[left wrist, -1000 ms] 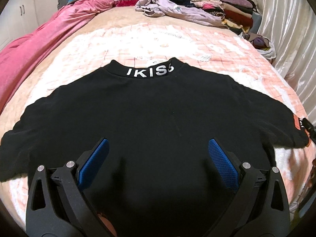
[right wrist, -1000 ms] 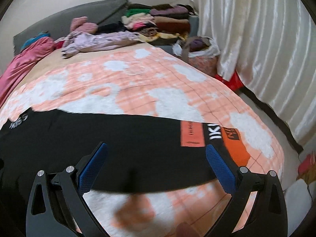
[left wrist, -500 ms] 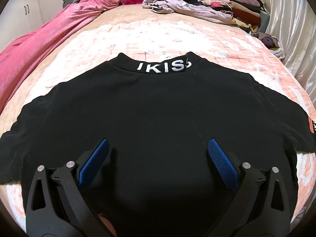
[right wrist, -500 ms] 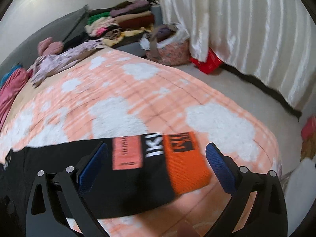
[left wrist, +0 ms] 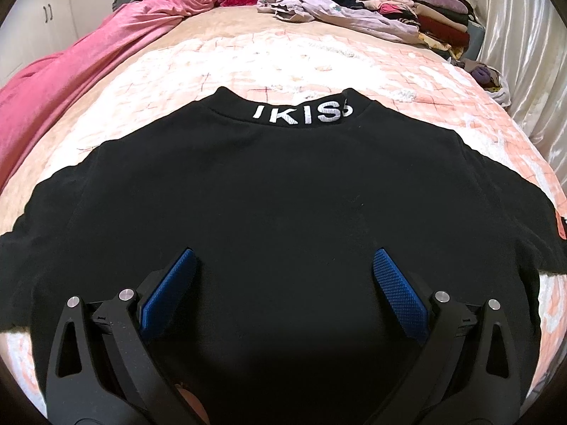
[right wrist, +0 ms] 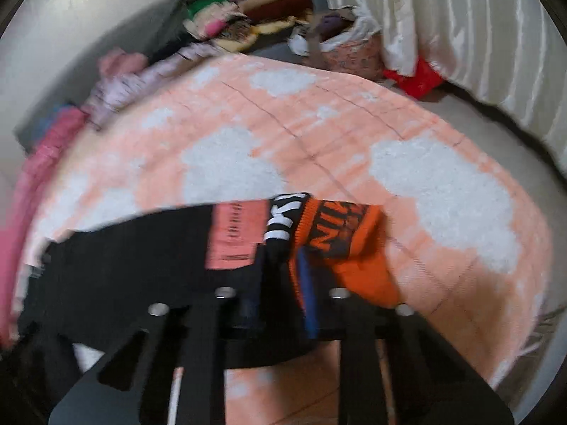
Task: Fold small clothes
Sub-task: 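Grasp the orange cuff with the right tool and fold the sleeve across the body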
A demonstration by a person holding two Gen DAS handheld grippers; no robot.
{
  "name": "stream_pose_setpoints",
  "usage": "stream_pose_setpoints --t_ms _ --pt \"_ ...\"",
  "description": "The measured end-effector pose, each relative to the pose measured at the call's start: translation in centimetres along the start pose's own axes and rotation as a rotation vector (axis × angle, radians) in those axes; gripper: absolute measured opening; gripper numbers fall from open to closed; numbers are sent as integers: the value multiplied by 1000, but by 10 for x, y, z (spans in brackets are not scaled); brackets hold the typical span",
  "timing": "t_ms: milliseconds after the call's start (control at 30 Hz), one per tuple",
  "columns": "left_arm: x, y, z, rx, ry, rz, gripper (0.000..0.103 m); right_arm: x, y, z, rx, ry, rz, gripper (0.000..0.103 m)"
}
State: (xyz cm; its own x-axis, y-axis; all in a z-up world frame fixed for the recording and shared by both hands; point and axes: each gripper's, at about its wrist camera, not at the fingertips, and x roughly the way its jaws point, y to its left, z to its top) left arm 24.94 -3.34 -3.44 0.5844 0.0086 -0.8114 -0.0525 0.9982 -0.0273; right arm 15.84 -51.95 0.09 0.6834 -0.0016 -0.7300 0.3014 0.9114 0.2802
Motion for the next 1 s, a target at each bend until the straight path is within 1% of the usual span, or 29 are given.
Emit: stream_pose_setpoints --t_ms 233,333,400,633,833,1000 --pt "-6 10 -3 -28 -21 -26 94 -33 29 -2 -38 -67 112 13" --pt "-12 14 -3 -38 -35 -32 94 -44 47 1 -59 -75 163 13" --pt "-16 17 -3 -44 -43 -35 94 -49 60 2 -86 -78 179 13" --pt "-25 29 -4 -72 -62 -46 94 -59 128 -3 -203 -71 257 13" --pt "-32 44 -4 -105 -78 -53 94 -62 192 -17 -308 -51 332 13" --pt "-35 53 -4 -123 -90 -54 94 -58 241 -28 -371 -22 384 13"
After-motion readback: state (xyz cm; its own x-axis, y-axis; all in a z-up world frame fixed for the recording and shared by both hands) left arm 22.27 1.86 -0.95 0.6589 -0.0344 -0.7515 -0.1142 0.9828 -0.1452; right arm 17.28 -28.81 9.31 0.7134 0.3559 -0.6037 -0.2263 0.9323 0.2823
